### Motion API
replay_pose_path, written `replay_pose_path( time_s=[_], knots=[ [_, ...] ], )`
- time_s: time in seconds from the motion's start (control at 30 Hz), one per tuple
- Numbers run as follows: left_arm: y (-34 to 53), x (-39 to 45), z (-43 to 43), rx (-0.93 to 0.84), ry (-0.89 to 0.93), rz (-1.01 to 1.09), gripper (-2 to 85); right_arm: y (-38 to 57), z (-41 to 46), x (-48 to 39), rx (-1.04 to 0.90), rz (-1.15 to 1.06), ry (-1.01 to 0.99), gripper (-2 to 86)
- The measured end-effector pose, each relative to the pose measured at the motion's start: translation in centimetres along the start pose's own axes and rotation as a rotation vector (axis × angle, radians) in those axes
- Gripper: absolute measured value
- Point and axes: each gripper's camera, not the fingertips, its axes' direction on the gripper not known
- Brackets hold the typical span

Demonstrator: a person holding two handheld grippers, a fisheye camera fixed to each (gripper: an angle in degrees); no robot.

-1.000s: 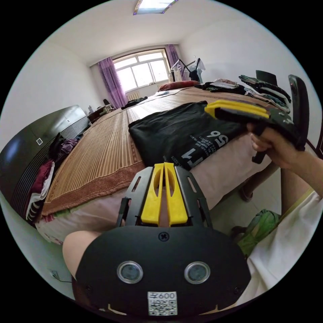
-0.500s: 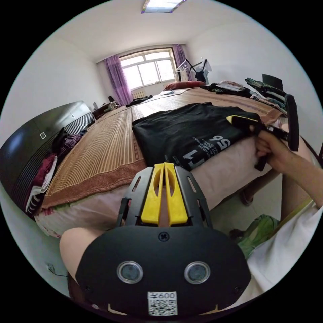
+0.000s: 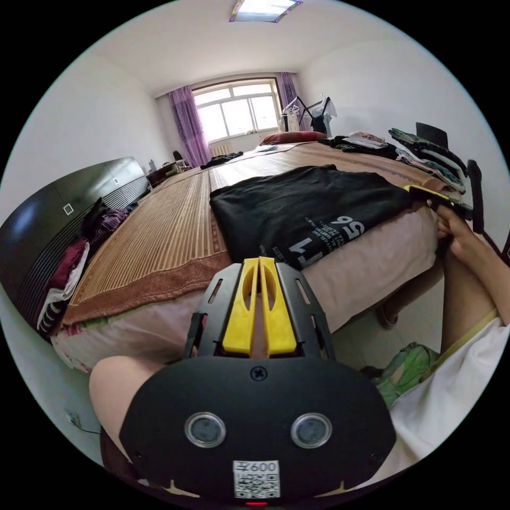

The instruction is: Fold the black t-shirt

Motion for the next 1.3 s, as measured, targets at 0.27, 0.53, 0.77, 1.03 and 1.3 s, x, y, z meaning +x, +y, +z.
replay_pose_path(
  time_s=[0.27, 0.53, 0.77, 1.03, 1.3],
  knots=[
    [0.5, 0.6, 0.1, 0.010, 0.005, 0.033, 0.3, -5.9, -3.0, -6.1, 0.140, -0.147, -0.424, -0.9],
    [1.6, 1.6, -0.2, 0.037, 0.010, -0.037, 0.2, -6.6, 2.6, -13.5, -0.175, -0.292, -0.518, -0.9],
    [2.6, 5.6, -1.1, 0.077, -0.117, 0.067, 0.2, -7.1, 4.3, -8.6, -0.284, -0.214, -0.488, -0.9],
    [3.3, 8.9, -3.1, 0.138, -0.221, 0.111, 0.6, -4.6, 2.0, -3.7, -0.097, 0.002, -0.541, -0.9],
    [-2.3, 8.8, -10.4, 0.330, -0.041, 0.033, 0.8, -2.7, -0.8, -10.2, -0.003, -0.206, -0.312, -0.9]
  ],
)
